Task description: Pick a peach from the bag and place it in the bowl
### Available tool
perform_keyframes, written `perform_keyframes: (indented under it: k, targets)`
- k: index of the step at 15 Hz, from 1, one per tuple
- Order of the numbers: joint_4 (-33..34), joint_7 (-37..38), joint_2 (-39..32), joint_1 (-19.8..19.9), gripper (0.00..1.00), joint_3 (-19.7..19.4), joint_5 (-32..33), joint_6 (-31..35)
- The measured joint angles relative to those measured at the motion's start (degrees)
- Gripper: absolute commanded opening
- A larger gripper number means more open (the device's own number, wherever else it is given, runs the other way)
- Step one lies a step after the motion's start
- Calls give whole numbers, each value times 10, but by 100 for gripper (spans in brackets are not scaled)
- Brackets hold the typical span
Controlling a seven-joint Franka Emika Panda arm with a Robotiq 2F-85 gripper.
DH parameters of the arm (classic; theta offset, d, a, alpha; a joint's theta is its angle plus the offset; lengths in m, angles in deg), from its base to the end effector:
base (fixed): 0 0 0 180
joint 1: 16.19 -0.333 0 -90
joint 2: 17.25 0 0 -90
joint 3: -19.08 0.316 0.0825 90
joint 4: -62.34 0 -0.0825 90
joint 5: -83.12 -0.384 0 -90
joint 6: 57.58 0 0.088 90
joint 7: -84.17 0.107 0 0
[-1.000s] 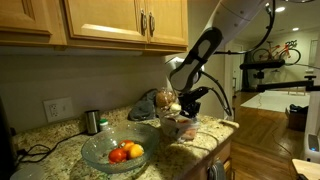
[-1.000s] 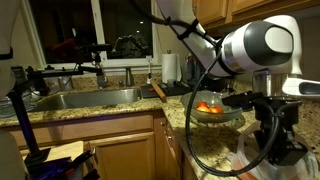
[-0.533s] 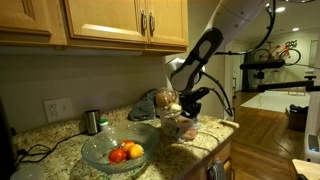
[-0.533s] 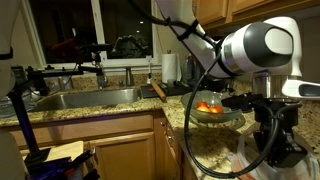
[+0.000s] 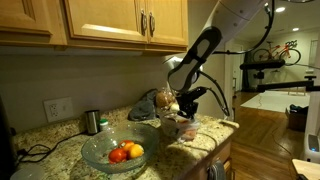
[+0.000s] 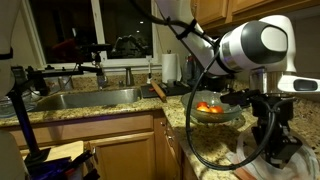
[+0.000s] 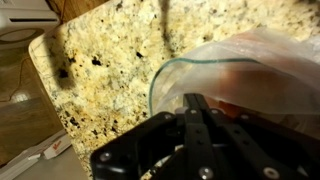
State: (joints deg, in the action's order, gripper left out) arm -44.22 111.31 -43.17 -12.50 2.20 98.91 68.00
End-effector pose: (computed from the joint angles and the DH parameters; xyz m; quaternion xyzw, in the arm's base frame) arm 0.5882 -0.2197 0.2793 0.9343 -0.3082 -0.0442 0.1737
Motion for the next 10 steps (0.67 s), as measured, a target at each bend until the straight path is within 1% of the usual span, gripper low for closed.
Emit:
perform_keyframes:
  k: [7,10]
  targets:
    - [2,0,0,1,0,1,0,2]
    - [2,0,-1,1,0,1,0,14]
